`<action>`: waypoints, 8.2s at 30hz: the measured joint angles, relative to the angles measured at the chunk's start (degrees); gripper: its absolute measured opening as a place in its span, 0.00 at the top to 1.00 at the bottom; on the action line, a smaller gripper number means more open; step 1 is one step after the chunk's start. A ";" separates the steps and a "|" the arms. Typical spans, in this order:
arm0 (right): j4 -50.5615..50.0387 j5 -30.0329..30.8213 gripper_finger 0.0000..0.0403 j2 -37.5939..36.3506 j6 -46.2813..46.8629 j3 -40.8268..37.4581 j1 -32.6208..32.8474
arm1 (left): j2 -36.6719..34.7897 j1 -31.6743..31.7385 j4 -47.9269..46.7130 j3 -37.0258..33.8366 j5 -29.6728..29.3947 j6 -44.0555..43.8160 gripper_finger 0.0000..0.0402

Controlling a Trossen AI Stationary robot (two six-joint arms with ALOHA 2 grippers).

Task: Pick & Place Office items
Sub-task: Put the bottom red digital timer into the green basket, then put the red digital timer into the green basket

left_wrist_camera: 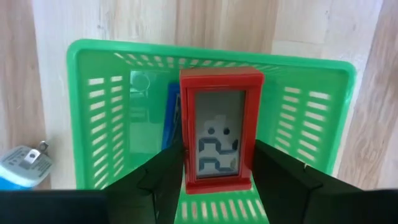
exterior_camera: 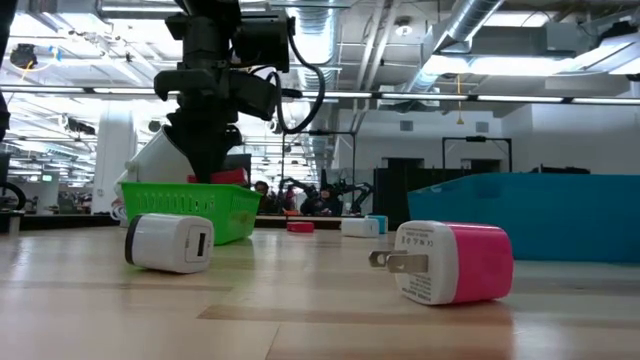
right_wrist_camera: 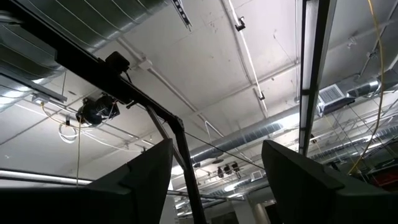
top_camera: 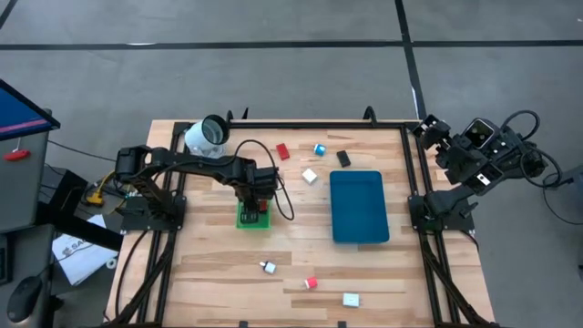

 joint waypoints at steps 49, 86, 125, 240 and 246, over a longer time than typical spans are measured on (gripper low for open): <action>-3.45 3.48 0.41 -1.11 0.61 -0.01 -0.96 | 21.09 26.13 -8.33 39.47 -1.86 -7.86 0.53; -4.53 4.25 0.41 -1.78 4.03 0.01 3.80 | 33.55 28.18 -3.16 39.50 10.89 -56.12 0.04; -4.95 -9.27 0.41 -11.72 6.51 0.01 3.85 | 35.08 27.94 -5.90 39.50 2.26 -81.31 0.06; -4.87 -15.29 0.41 -10.47 4.35 0.01 3.37 | 19.15 21.41 -20.85 38.49 -1.75 -64.60 0.60; -4.15 -15.08 0.41 -9.46 4.37 -0.01 3.37 | 13.94 15.56 -26.20 38.49 -2.78 -59.20 0.60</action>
